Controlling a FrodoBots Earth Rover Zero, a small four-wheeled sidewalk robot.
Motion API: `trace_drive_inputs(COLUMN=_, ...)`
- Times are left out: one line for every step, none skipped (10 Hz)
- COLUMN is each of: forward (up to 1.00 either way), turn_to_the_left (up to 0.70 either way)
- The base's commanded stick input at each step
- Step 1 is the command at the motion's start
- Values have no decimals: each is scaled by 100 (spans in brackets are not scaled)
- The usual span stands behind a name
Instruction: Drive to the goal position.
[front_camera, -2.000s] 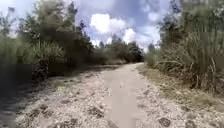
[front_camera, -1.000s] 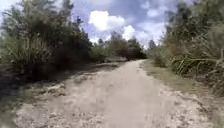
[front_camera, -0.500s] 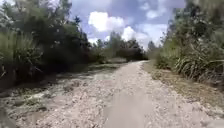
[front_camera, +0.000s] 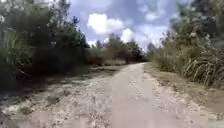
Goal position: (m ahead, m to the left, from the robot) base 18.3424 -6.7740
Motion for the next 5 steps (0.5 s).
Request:
trace_drive_inputs(forward=85, turn_to_the_left=0)
trace_drive_inputs(forward=85, turn_to_the_left=0)
trace_drive_inputs(forward=85, turn_to_the_left=0)
trace_drive_inputs(forward=85, turn_to_the_left=0)
trace_drive_inputs(forward=85, turn_to_the_left=0)
